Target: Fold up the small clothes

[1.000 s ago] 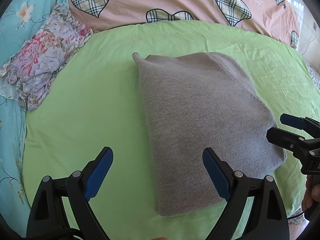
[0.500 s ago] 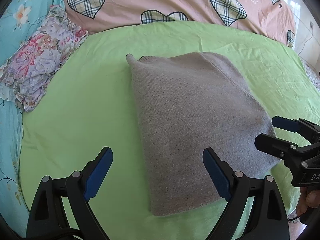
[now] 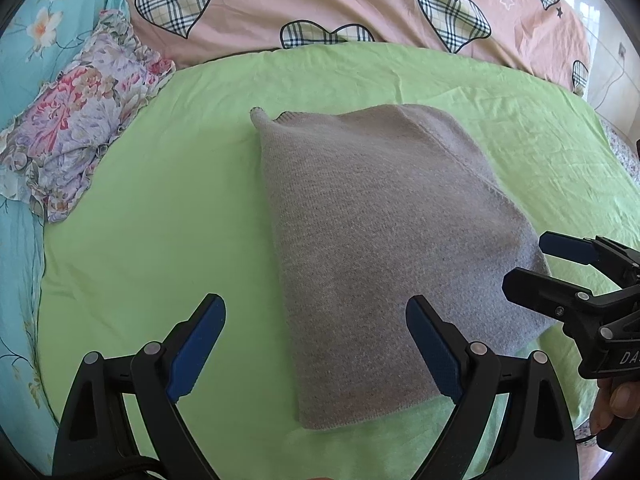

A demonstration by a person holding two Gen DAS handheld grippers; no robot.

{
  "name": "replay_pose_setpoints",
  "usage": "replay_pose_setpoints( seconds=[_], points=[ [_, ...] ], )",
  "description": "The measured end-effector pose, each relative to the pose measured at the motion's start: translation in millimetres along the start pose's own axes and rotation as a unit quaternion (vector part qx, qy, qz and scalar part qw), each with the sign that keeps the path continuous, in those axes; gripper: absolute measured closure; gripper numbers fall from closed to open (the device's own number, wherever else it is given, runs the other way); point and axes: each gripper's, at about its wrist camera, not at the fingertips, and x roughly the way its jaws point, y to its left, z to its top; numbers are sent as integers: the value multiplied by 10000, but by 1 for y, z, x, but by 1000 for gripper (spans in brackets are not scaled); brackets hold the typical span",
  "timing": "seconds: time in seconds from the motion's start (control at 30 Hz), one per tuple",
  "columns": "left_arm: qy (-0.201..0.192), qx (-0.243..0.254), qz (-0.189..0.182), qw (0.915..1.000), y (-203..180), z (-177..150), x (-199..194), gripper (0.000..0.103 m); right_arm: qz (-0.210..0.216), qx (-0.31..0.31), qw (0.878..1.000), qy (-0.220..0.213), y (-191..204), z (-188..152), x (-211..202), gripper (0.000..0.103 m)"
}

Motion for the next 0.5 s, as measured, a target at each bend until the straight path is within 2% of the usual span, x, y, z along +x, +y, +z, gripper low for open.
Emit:
replay_pose_setpoints(
  seconds=[0.5],
  points=[
    [5,2,-18,10000,1,-1,0,11,-4,3,10000,3,1,0,0,9]
  ],
)
